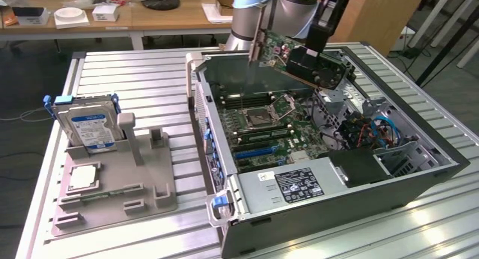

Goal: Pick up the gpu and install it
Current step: 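Insert the gpu into the slot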

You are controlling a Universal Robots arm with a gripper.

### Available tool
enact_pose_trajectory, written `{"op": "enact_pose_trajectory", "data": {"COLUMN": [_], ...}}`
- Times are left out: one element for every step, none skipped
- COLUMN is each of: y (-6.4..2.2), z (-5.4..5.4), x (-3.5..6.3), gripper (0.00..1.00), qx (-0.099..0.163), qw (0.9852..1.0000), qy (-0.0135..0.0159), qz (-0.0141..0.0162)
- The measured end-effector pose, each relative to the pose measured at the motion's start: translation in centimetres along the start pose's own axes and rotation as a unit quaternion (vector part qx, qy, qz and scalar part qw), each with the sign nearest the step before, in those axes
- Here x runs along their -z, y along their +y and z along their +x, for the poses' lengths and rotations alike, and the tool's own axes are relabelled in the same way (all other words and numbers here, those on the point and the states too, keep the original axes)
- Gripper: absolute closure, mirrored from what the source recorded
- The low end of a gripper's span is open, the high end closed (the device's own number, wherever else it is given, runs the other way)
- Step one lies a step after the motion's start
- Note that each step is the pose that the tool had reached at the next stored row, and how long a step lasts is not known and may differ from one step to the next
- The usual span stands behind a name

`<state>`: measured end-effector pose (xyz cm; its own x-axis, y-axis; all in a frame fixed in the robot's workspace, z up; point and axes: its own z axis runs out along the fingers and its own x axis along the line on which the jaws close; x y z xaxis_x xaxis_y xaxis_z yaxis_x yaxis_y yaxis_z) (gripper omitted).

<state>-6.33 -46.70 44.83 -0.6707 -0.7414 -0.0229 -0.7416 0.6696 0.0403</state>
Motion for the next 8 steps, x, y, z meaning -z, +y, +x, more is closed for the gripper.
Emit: {"op": "enact_pose_trajectory", "data": {"y": [0.00,0.00,0.00,0.00,0.00,0.00,0.00,0.00], "z": [0.00,0.00,0.00,0.00,0.00,0.00,0.00,0.00], "x": [0.00,0.00,0.00,0.00,0.00,0.00,0.00,0.00], "gripper": [0.74,0.74,0.74,0.74,0.74,0.74,0.74,0.74], "qx": [0.003,0.006,0.009,0.012,0.015,0.018,0.021,0.024], "qw": [1.0000,1.0000,1.0000,0.9999,0.9999,0.9998,0.9998,0.9997], "qy": [0.0001,0.0003,0.0004,0.0005,0.0006,0.0007,0.0009,0.0010], "qz": [-0.0001,-0.0001,-0.0002,-0.0003,-0.0003,-0.0004,-0.0005,-0.0005]}}
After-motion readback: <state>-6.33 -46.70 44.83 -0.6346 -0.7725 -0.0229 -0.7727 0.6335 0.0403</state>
